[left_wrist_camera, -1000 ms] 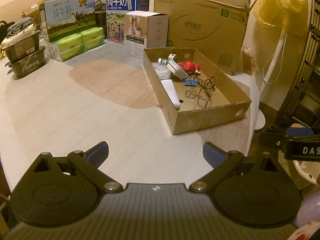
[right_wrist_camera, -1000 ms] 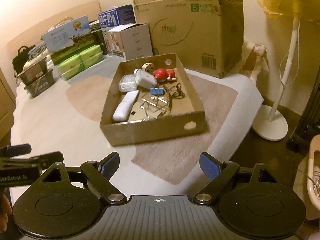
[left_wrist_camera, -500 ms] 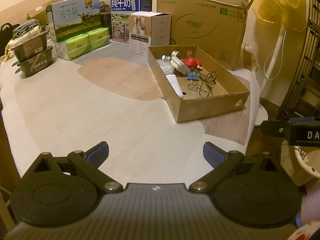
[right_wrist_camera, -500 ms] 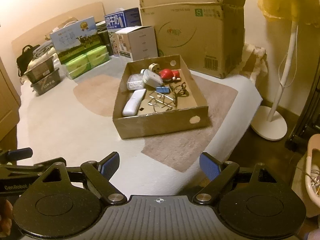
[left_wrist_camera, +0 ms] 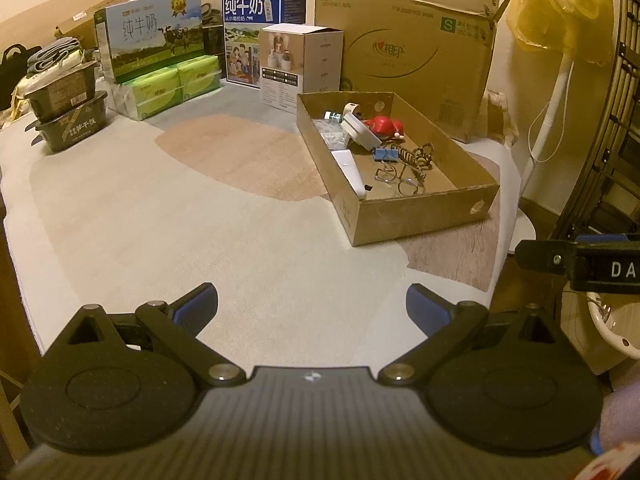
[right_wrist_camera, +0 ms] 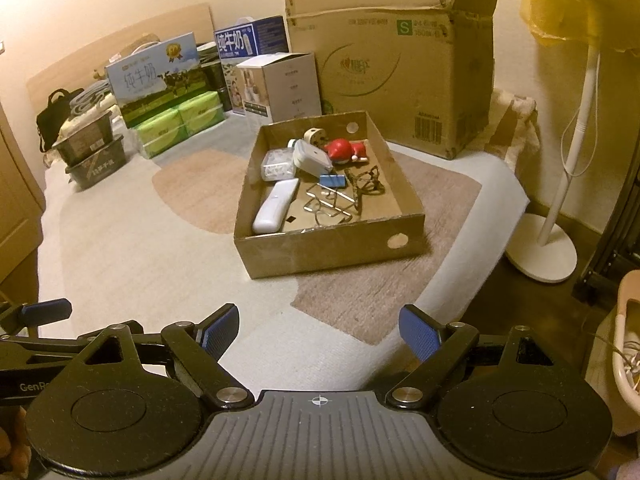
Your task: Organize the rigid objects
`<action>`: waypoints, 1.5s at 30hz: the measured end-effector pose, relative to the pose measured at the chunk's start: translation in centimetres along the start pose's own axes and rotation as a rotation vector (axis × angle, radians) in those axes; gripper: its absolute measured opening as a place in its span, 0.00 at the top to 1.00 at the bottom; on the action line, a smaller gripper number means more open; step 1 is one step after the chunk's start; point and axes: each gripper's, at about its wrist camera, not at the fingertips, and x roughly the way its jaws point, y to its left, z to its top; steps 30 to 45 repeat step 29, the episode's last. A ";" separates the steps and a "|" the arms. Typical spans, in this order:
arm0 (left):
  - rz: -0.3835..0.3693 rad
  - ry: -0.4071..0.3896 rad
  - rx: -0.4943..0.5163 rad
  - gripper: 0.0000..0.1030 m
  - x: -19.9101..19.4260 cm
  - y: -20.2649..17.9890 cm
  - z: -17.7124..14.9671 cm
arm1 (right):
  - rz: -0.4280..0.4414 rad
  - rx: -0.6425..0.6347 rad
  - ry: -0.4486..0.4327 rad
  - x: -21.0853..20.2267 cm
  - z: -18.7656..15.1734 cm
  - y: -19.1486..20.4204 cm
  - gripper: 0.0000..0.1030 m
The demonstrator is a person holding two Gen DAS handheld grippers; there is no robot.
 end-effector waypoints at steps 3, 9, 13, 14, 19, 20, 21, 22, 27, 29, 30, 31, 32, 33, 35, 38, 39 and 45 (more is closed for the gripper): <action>-0.001 0.003 -0.005 0.03 0.0 0.0 0.0 | -0.001 -0.002 -0.002 0.0 -0.1 -0.1 0.16; -0.003 0.004 -0.019 0.03 0.1 0.1 0.1 | 0.002 -0.004 -0.001 0.1 -0.3 -0.1 0.16; 0.000 0.001 -0.026 0.03 0.2 0.2 0.2 | 0.005 -0.001 0.001 0.2 -0.3 -0.2 0.16; 0.000 0.001 -0.027 0.03 0.2 0.3 0.1 | 0.006 -0.002 0.000 0.2 -0.4 -0.2 0.16; 0.000 -0.002 -0.034 0.03 0.2 0.3 0.3 | 0.002 -0.001 0.004 0.4 -0.4 -0.2 0.16; -0.001 -0.003 -0.034 0.03 0.2 0.3 0.2 | 0.001 0.000 0.004 0.4 -0.5 -0.2 0.16; -0.001 -0.003 -0.035 0.03 0.2 0.4 0.3 | 0.000 0.000 0.005 0.4 -0.5 -0.3 0.16; -0.003 -0.004 -0.036 0.03 0.2 0.4 0.3 | -0.001 0.001 0.005 0.4 -0.6 -0.3 0.16; -0.008 -0.024 -0.042 0.03 0.0 0.7 0.3 | 0.000 -0.003 0.004 0.5 -0.6 -0.3 0.16; -0.009 -0.026 -0.045 0.03 0.0 0.7 0.3 | -0.001 -0.002 0.002 0.5 -0.6 -0.3 0.16; -0.009 -0.026 -0.045 0.03 0.0 0.7 0.3 | -0.001 -0.002 0.002 0.5 -0.6 -0.3 0.16; -0.009 -0.026 -0.045 0.03 0.0 0.7 0.3 | -0.001 -0.002 0.002 0.5 -0.6 -0.3 0.16; -0.009 -0.026 -0.045 0.03 0.0 0.7 0.3 | -0.001 -0.002 0.002 0.5 -0.6 -0.3 0.16; -0.009 -0.026 -0.045 0.03 0.0 0.7 0.3 | -0.001 -0.002 0.002 0.5 -0.6 -0.3 0.16; -0.009 -0.026 -0.045 0.03 0.0 0.7 0.3 | -0.001 -0.002 0.002 0.5 -0.6 -0.3 0.16; -0.009 -0.026 -0.045 0.03 0.0 0.7 0.3 | -0.001 -0.002 0.002 0.5 -0.6 -0.3 0.16; -0.009 -0.026 -0.045 0.03 0.0 0.7 0.3 | -0.001 -0.002 0.002 0.5 -0.6 -0.3 0.16; -0.009 -0.026 -0.045 0.03 0.0 0.7 0.3 | -0.001 -0.002 0.002 0.5 -0.6 -0.3 0.16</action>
